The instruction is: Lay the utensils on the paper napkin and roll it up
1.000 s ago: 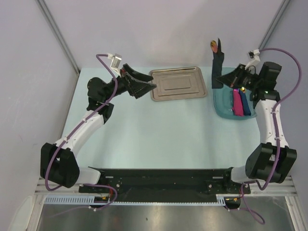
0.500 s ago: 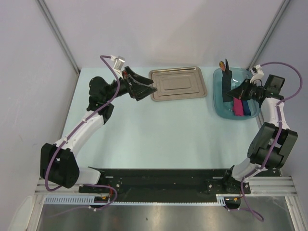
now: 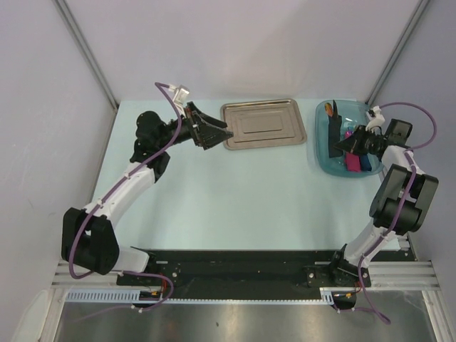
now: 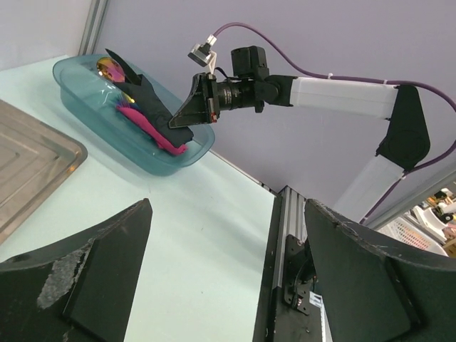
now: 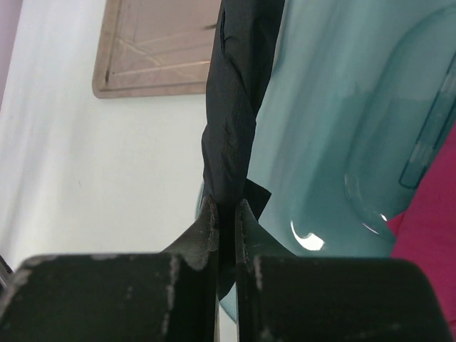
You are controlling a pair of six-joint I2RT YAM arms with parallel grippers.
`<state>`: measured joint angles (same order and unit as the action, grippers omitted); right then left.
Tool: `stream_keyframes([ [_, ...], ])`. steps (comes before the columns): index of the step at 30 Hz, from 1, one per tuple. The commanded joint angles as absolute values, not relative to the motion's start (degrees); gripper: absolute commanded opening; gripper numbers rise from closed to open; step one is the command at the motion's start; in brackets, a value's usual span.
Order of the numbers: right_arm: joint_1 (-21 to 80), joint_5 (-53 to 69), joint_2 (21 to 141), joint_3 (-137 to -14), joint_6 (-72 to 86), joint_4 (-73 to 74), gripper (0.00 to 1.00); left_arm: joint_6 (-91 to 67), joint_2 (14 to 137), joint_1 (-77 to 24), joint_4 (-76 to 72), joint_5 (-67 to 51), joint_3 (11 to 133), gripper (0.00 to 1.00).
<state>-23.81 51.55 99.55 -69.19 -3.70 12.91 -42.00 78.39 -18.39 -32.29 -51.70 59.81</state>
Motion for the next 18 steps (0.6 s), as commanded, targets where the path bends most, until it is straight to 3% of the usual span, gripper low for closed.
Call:
stream_keyframes([
  [1,-24.78,51.51,102.38,-71.45,-4.40,8.79,0.00,-42.10,78.92,-17.75,-32.61,-52.30,62.14,0.93],
  [18,-26.45,48.61,113.38,-77.61,-7.03,11.60,0.00,-42.10,80.16,-17.58,-31.91,-52.03,61.00,0.92],
])
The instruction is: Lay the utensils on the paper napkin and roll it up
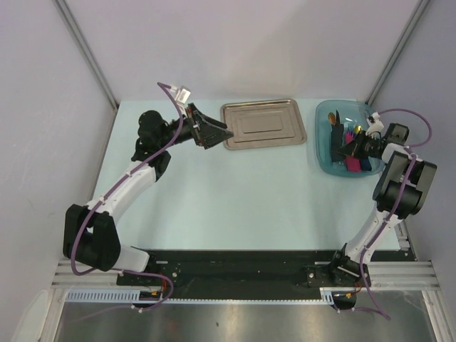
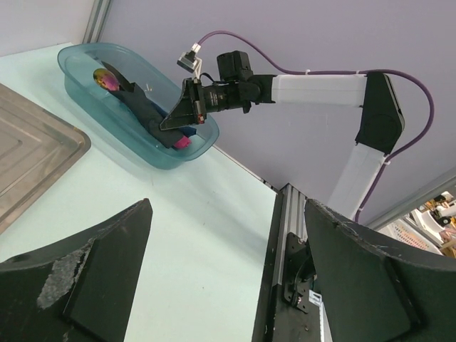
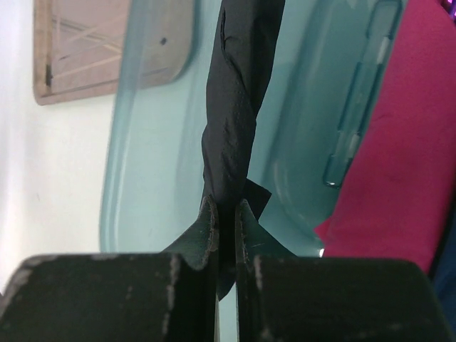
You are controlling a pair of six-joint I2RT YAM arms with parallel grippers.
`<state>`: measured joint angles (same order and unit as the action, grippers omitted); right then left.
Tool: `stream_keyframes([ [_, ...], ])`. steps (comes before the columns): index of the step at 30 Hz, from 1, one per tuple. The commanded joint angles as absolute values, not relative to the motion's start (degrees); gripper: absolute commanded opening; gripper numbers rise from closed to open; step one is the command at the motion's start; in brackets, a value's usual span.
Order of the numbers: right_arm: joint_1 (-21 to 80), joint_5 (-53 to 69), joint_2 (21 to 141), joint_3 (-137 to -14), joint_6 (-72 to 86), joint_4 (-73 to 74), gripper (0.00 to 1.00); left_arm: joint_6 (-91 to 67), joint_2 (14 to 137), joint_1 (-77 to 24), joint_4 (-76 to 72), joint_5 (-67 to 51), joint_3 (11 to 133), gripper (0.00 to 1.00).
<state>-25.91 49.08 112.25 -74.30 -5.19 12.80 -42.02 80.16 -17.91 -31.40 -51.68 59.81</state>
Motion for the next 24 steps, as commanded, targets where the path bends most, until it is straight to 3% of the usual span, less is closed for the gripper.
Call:
stream_keyframes([
  [1,-26.46,47.99,113.64,-77.87,-6.77,11.69,0.00,-42.01,80.16,-17.58,-31.90,-51.86,61.00,0.92],
  [22,-26.89,36.39,118.57,-81.83,-6.94,18.54,0.00,-42.98,80.68,-17.31,-31.73,-51.86,60.03,0.92],
  [23,-26.89,35.69,118.30,-81.91,-7.03,18.89,0.01,-43.15,80.77,-17.31,-31.73,-51.94,59.94,0.92],
  [24,-26.72,35.25,118.39,-82.00,-7.12,19.51,0.08,-43.15,80.77,-17.31,-32.08,-52.03,59.85,0.92],
])
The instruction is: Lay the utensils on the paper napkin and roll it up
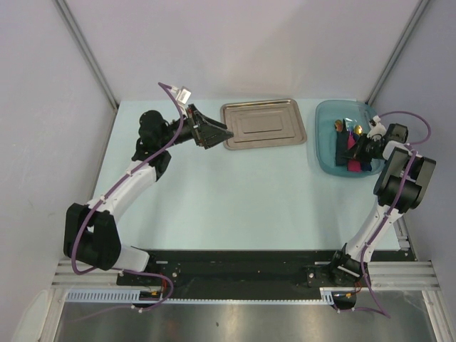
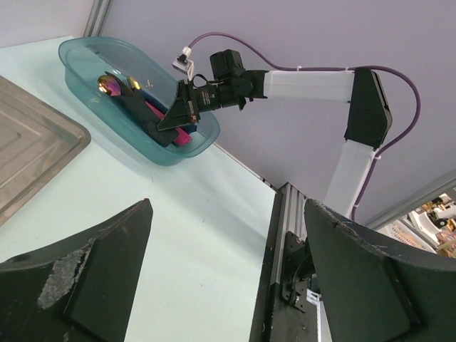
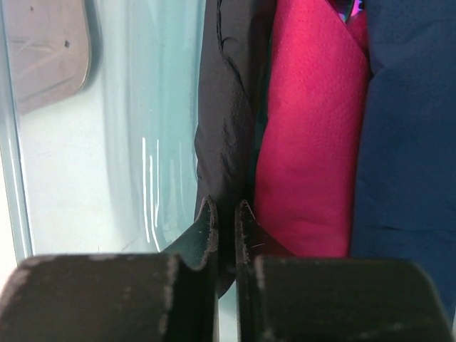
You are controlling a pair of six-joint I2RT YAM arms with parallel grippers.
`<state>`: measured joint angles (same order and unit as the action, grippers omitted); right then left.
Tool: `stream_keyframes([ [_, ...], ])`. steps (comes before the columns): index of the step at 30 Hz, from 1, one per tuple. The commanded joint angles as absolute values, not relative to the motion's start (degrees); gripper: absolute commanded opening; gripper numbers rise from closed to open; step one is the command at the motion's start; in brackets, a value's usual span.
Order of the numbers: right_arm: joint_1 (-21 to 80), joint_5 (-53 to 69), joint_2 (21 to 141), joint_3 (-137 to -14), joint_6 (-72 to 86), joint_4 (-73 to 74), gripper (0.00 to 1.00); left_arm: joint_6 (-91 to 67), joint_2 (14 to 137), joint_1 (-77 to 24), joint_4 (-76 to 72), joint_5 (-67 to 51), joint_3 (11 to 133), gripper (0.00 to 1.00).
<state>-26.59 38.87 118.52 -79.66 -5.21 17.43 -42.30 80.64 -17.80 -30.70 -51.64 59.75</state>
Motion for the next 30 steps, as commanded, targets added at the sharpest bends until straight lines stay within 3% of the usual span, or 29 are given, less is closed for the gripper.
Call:
stream_keyframes([
  [1,-26.63,34.81,118.39,-82.44,-7.29,19.95,0.11,-43.24,80.77,-17.23,-32.25,-52.03,59.77,0.92],
  [5,-26.54,32.35,118.13,-82.88,-8.00,21.44,0.23,-44.21,81.30,-17.05,-33.31,-52.64,59.85,0.92],
  [15,-26.10,31.29,116.54,-83.32,-8.44,22.68,0.39,-45.88,80.77,-16.70,-35.42,-53.00,58.71,0.92],
  [30,-25.84,33.57,116.72,-85.34,-8.44,23.29,0.46,-46.23,79.98,-16.61,-35.33,-52.65,57.83,0.91],
])
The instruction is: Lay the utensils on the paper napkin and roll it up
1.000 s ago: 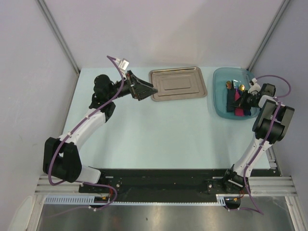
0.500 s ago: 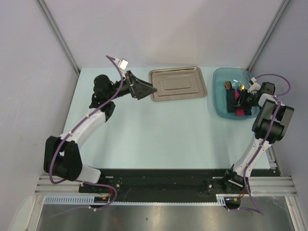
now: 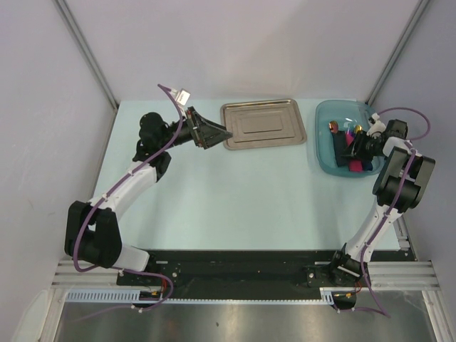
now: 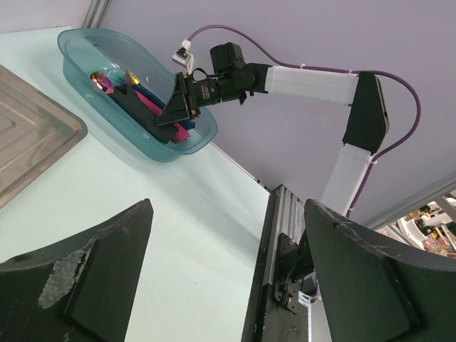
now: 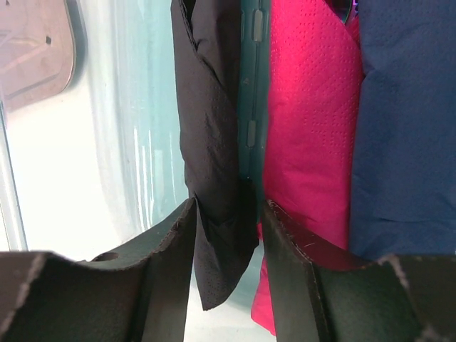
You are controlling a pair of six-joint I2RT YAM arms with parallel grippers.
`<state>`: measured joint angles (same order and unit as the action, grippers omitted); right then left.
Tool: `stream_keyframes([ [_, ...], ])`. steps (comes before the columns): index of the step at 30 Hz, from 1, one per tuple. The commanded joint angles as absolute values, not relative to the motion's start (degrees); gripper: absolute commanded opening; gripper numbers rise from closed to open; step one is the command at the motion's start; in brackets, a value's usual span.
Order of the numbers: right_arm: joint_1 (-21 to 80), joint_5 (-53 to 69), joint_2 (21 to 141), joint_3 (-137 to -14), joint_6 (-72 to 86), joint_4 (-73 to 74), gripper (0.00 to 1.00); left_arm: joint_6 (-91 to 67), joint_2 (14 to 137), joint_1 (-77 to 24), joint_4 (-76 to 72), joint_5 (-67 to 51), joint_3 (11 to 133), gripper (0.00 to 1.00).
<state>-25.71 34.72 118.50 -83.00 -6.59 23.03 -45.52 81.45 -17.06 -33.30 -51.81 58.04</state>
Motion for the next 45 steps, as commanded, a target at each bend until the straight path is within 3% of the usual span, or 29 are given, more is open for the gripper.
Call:
stream_keyframes([
  [1,-25.84,33.75,116.72,-85.34,-8.44,23.47,0.45,-46.23,79.98,-16.61,-35.42,-52.56,57.83,0.91],
  [12,-24.87,31.73,117.33,-84.64,-9.84,23.64,0.33,-46.67,80.51,-16.44,-36.30,-53.26,57.83,0.91],
  [19,-24.96,31.64,116.28,-85.51,-9.58,24.34,0.46,-46.67,80.42,-16.17,-36.04,-53.35,57.74,0.91],
  [34,-26.10,37.62,115.14,-92.46,-8.53,28.39,0.52,-43.60,78.40,-16.17,-32.35,-51.86,56.16,0.92],
  [38,-26.10,39.02,113.38,-95.53,-8.00,29.53,0.62,-37.56,77.00,-15.65,-24.98,-50.01,56.95,0.95],
  [42,-25.23,39.99,109.79,-100.53,-6.95,30.85,0.99,-27.35,77.87,-14.07,-3.51,-47.99,64.32,1.00],
  [45,-23.21,40.34,106.37,-101.78,-5.63,31.20,1.00,-21.28,80.93,-11.17,12.58,-46.15,72.31,1.00],
])
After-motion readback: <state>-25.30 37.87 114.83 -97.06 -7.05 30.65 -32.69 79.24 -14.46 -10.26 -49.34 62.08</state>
